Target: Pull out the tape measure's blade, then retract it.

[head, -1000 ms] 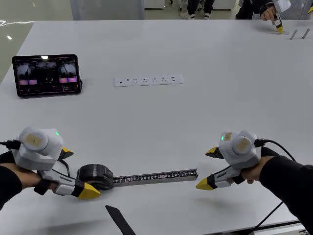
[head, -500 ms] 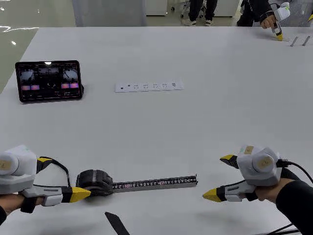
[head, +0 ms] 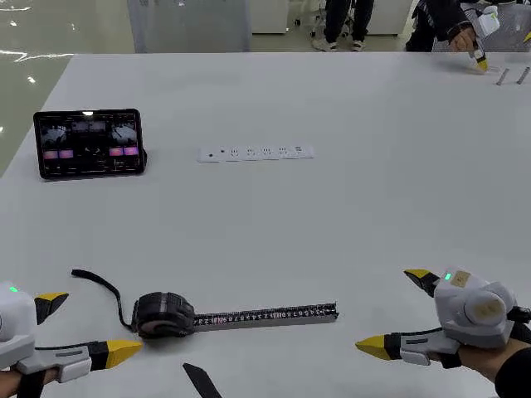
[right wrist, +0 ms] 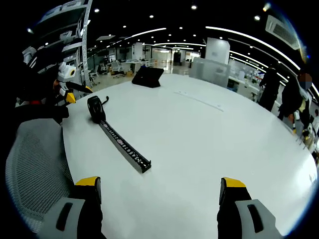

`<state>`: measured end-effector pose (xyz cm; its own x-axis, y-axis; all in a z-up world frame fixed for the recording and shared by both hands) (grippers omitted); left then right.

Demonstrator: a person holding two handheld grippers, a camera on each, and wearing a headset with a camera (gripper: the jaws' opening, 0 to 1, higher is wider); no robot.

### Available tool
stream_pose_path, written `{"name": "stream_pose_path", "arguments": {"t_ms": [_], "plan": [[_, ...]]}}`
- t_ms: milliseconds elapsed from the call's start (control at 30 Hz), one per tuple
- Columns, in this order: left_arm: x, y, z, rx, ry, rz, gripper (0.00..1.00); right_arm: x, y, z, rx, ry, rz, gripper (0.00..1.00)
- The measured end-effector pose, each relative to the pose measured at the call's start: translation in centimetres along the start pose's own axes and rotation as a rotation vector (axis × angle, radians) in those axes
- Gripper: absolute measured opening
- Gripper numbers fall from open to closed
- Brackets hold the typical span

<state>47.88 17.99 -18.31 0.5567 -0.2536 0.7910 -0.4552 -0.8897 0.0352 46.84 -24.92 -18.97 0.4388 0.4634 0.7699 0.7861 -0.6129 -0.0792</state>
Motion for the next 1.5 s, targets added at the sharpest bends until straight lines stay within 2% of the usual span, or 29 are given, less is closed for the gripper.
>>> {"name": "stream_pose_path", "arguments": {"t_ms": [133, 233, 333, 600, 667, 867, 1067, 1300, 1500], "plan": [[-0.3, 0.1, -0.5, 0.006, 0.013, -0.006, 0.99, -0.3, -0.3, -0.5, -0.012, 0.013, 0.009, 0.99], [-0.5, -0.3, -0.7, 0.050, 0.015, 0.028, 0.99, -0.6, -0.9, -0.7, -0.011, 0.029, 0.028, 0.99], [-0.3, -0.1, -1.0, 0.056, 0.035, 0.035, 0.99, -1.0, -1.2, -1.0, -0.025, 0.031, 0.030, 0.99], [-0.9, 0.4, -1.9, 0.054, 0.034, 0.047, 0.99, -1.2, -1.6, -2.2, -0.042, 0.081, 0.082, 0.99], [-1.2, 0.3, -2.1, 0.056, 0.033, 0.038, 0.99, -1.6, -1.8, -2.1, -0.044, 0.067, 0.087, 0.99], [-0.8, 0.0, -2.1, 0.068, 0.048, 0.039, 0.99, -2.1, -2.3, -2.5, -0.036, 0.075, 0.114, 0.99], [-0.6, 0.0, -2.0, 0.063, 0.047, 0.037, 0.99, -3.1, -2.4, -2.7, -0.032, 0.055, 0.131, 0.99], [-1.1, 0.4, -1.9, 0.051, 0.035, 0.037, 0.99, -3.7, -3.1, -2.6, -0.020, 0.015, 0.080, 0.99], [-1.3, 0.6, -1.8, 0.046, 0.026, 0.036, 0.99, -3.9, -3.7, -2.6, -0.004, 0.016, 0.093, 0.99]]}}
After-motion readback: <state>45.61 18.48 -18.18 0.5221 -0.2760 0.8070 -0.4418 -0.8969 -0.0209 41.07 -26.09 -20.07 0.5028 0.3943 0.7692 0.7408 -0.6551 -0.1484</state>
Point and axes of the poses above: the centre of the closed fingertips' face, and the gripper's own axes: z roughly forward along the fingers, y roughly to its right, x roughly out of its top, the point moved 2 cm from there along -z, roughly backward along the fingers, and after that the axes turned 10 degrees about x, right-handed, at the moved point
